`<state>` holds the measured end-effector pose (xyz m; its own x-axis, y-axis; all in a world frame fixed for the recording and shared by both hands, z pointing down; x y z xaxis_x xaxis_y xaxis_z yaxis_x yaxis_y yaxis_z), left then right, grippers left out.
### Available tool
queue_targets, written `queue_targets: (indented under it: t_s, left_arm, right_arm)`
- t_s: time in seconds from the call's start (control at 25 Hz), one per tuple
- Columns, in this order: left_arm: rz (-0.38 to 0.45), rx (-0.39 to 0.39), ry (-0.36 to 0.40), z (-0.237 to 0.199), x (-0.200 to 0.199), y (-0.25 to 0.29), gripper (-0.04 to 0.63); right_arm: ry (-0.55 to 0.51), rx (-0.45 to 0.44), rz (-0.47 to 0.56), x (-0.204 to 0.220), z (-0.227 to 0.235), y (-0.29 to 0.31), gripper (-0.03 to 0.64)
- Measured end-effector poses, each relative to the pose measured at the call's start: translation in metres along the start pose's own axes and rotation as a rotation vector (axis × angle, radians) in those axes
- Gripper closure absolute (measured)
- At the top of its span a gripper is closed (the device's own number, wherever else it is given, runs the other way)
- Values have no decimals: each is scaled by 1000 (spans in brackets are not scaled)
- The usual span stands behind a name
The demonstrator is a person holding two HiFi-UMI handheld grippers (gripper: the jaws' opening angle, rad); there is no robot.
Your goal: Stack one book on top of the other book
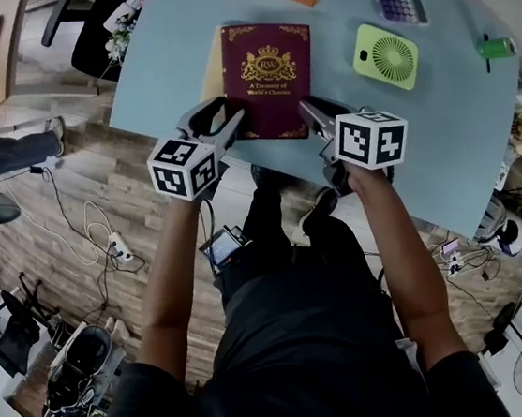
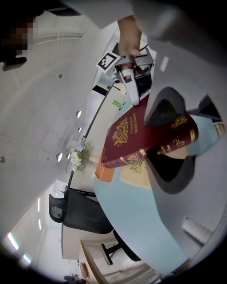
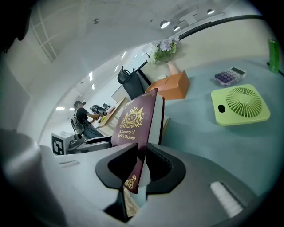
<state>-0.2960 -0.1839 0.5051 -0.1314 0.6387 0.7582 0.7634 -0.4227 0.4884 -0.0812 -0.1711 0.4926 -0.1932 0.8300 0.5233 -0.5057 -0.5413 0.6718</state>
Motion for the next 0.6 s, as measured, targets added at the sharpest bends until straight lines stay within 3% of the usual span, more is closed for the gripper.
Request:
queue_targets:
  t_s: [0.6]
  left_arm:
    - [-25,-23,-37,-28,11,-3,371]
  right_arm:
    - [5,4,-41,4,-8,30,555]
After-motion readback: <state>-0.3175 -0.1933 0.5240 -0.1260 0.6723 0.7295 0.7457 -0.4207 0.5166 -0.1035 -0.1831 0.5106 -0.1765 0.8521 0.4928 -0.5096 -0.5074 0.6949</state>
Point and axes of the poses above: the fingertips, and each gripper's own axes: y forward along the fingers, z to its right, x out of its underside, the point moved 6 cm from there along -y, backward along the fingers, and after that the axes turned 7 degrees about x, right-handed, at the moved point
